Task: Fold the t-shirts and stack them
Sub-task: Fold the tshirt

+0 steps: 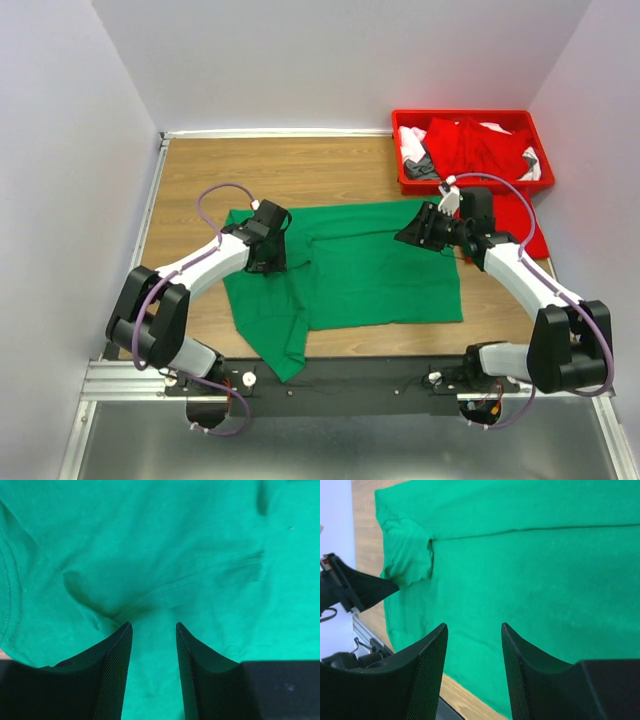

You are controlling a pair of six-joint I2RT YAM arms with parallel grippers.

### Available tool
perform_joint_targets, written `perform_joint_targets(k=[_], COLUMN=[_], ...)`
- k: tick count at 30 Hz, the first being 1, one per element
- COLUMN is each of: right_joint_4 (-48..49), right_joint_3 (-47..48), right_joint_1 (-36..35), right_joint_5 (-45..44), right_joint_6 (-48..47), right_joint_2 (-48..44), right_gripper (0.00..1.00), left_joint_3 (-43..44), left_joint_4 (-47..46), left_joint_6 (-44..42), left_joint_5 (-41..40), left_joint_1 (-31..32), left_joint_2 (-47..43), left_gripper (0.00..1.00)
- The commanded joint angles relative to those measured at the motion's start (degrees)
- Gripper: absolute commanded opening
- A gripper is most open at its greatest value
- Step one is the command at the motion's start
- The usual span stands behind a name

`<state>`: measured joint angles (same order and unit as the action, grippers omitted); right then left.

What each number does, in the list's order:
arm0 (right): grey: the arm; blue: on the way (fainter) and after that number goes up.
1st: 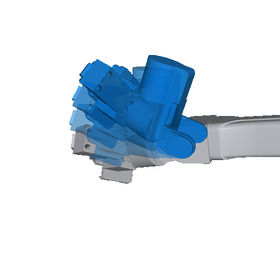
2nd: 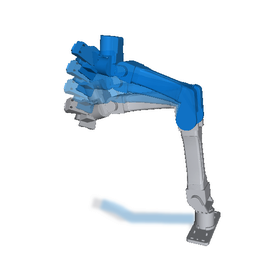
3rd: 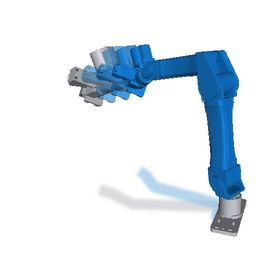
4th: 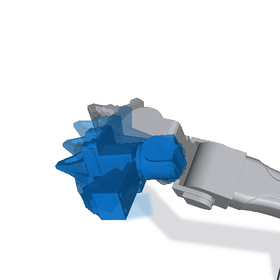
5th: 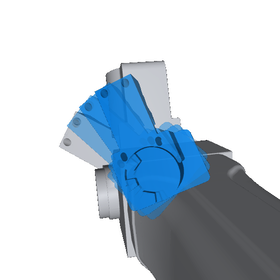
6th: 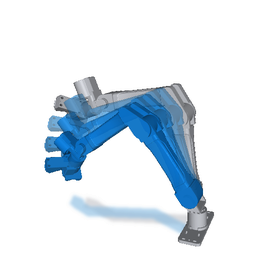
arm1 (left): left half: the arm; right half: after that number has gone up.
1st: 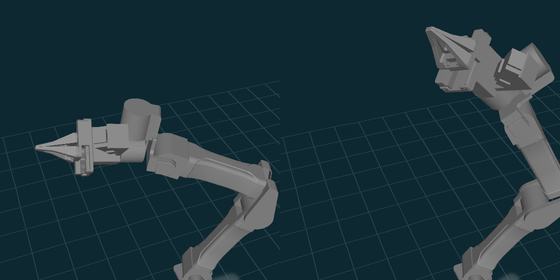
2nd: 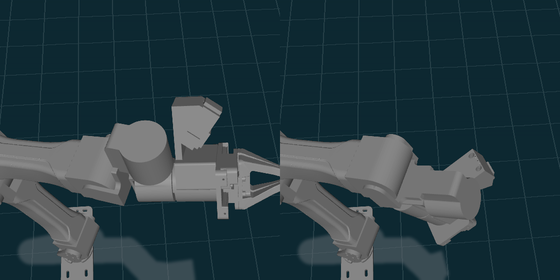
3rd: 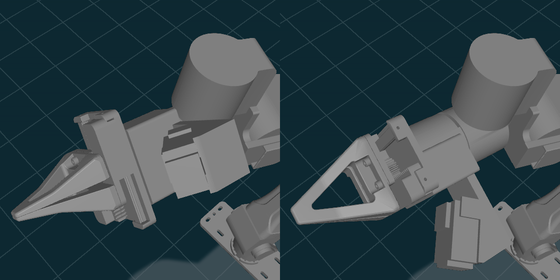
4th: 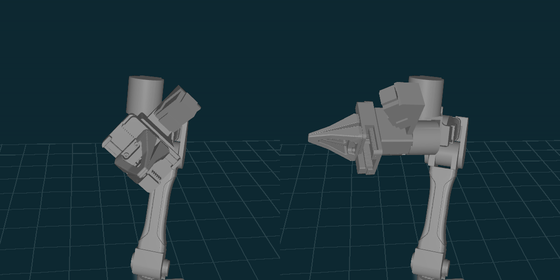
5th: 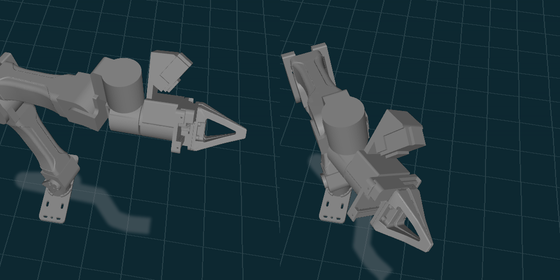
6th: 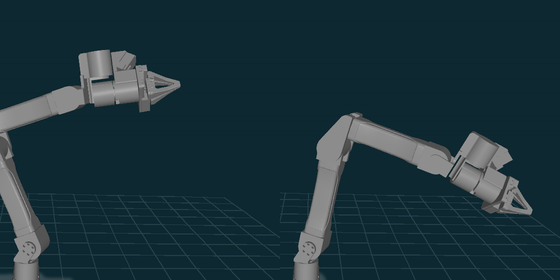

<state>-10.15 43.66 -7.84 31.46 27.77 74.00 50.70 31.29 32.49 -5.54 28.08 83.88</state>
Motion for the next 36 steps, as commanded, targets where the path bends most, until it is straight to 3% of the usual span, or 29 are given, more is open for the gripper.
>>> perform_joint_targets(k=[1, 4, 10, 17, 21, 23, 28, 31, 36], right_joint_4=[-0.92, -1.01, -0.92, -1.01, -0.83, -0.83, -0.83, -0.92, -0.83], right_joint_3=[-1.38, -1.65, -1.21, -1.21, -1.03, -0.95, -1.21, -1.38, -2.17], right_joint_1=[-0.25, -0.34, -0.25, -0.34, -0.25, -0.25, -0.34, -0.34, -0.34], right_joint_5=[3.08, 2.81, 3.25, 3.87, 5.62, 6.5, 7.12, 6.86, 6.42], right_joint_6=[-1.67, -2.28, -2.46, -2.98, -3.77, -3.78, -3.78, -4.04, -4.39], right_joint_2=[-1.75, -1.93, -2.8, -3.33, -2.37, -1.84, -0.61, -0.96, -1.05], right_gripper=[0.55, 0.55, 0.54, 0.54, 0.54, 0.54, 0.54, 0.54, 0.54], left_joint_3=[-1.74, -3.06, -6.4, -1.66, 0.88, 1.86, 3.97, 0.12, -10.59], left_joint_4=[2.37, 4.22, 5.1, 6.86, 1.6, -0.87, -5.01, -7.29, -10.98], left_joint_6=[0.55, 2.66, 7.58, 11.1, 10.05, 9.52, 9.26, 10.66, 11.46], left_joint_5=[-3.24, -5.71, -1.41, -3.42, -3.26, -2.02, 0.62, 0.97, 2.46], left_joint_1=[-0.04, -0.13, -1.09, -4.15, -7.76, -7.77, -7.77, -8.03, -14.88], left_joint_2=[-0.37, -1.34, -6.6, -14.0, -11.56, -10.06, -1.72, -1.51, -6.0], left_gripper=[0.48, 0.48, 0.44, 0.44, 0.4, 0.36, 0.35, 0.35, 0.38])
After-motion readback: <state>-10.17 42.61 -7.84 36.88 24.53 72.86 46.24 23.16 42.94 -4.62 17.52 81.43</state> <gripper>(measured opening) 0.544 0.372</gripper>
